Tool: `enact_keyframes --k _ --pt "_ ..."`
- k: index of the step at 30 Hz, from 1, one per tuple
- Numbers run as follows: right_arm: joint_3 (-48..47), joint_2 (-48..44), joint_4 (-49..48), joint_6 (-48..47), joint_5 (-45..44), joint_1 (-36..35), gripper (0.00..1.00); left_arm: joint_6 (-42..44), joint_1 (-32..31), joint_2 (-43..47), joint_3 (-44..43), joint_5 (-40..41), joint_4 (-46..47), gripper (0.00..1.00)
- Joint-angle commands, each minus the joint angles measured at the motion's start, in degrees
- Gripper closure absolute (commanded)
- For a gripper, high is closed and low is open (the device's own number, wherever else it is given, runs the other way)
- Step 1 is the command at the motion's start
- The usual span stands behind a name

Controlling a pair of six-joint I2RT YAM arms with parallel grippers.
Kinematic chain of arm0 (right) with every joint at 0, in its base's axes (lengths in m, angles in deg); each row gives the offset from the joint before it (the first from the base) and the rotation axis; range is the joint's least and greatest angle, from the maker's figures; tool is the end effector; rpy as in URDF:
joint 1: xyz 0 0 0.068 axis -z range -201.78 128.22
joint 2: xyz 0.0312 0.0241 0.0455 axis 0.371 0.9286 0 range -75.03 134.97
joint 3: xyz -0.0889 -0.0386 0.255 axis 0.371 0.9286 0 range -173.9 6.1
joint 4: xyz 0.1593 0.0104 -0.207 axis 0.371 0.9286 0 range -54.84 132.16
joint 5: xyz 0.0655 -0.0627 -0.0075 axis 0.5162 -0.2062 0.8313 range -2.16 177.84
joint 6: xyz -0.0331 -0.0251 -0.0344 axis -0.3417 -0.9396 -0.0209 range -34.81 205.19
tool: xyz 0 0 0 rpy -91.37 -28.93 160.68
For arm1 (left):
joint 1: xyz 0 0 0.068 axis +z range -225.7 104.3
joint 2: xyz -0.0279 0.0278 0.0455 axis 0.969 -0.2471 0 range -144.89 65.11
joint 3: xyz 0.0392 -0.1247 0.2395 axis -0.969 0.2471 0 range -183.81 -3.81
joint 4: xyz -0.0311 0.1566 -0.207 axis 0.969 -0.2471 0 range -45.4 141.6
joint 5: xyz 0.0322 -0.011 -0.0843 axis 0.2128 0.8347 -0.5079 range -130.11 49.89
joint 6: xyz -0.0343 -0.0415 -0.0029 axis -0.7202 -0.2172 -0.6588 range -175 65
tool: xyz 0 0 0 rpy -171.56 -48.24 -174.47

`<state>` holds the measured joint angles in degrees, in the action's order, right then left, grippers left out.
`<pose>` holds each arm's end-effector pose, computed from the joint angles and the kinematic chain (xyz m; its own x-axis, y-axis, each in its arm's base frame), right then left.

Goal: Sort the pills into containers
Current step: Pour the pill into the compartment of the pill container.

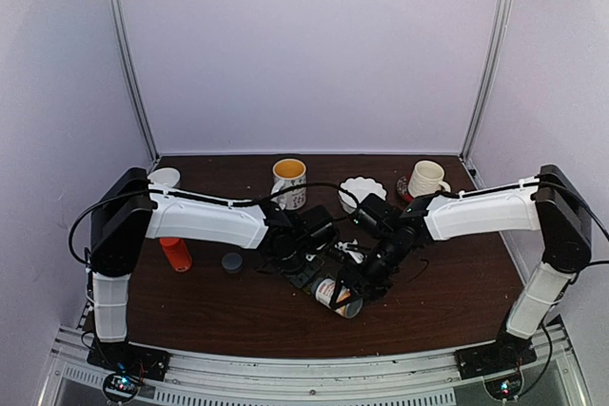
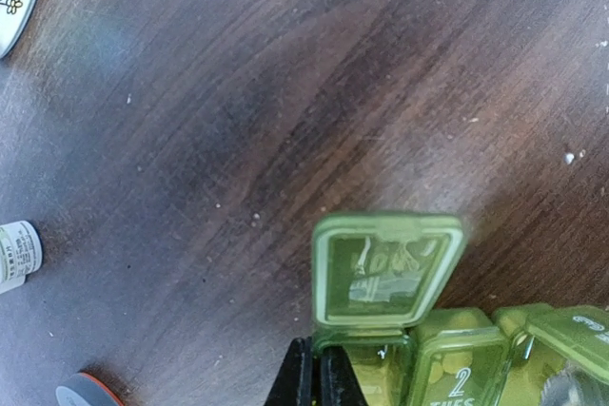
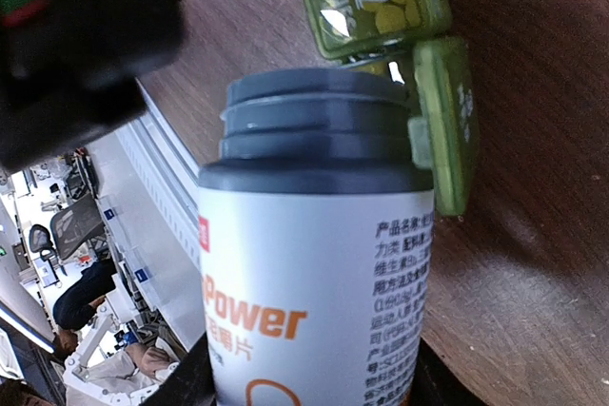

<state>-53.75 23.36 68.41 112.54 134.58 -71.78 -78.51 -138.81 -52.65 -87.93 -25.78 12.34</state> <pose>0.1848 0.2605 0.1754 -0.8507 -0.5240 0.0402 -0.3157 0.5708 0.7580 0.1942 -0.3635 0.1577 -0.7279 0.5811 -0.3639 0.5899 0.8013 0.0997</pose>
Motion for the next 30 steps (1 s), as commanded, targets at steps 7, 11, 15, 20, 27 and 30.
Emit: enact_keyframes --k 7,11,15,20,27,30 --pt "3.9 1.4 -3.2 0.9 0.4 0.3 1.0 0.2 -0.4 -0.8 -0.2 -0.7 1.0 1.0" --pt "3.0 1.2 -2.3 0.3 0.0 0.4 1.0 0.2 -0.4 -0.7 -0.2 -0.5 0.9 1.0" --pt "1.8 0.7 -0.9 -0.2 -0.4 0.5 1.0 0.0 -0.4 -0.8 -0.3 -0.6 0.9 1.0" --pt "0.2 -1.1 1.3 -0.8 -1.2 0.5 1.0 0.0 -0.4 -0.7 0.2 -0.3 0.9 1.0" --pt "-0.6 -2.3 2.4 -0.5 -2.3 0.7 1.0 0.2 -0.4 -0.7 -0.1 -0.5 0.9 1.0" --pt "0.9 0.6 1.5 -0.8 -1.4 0.7 1.0 0.3 -0.4 -0.6 -0.3 -0.6 0.8 1.0"
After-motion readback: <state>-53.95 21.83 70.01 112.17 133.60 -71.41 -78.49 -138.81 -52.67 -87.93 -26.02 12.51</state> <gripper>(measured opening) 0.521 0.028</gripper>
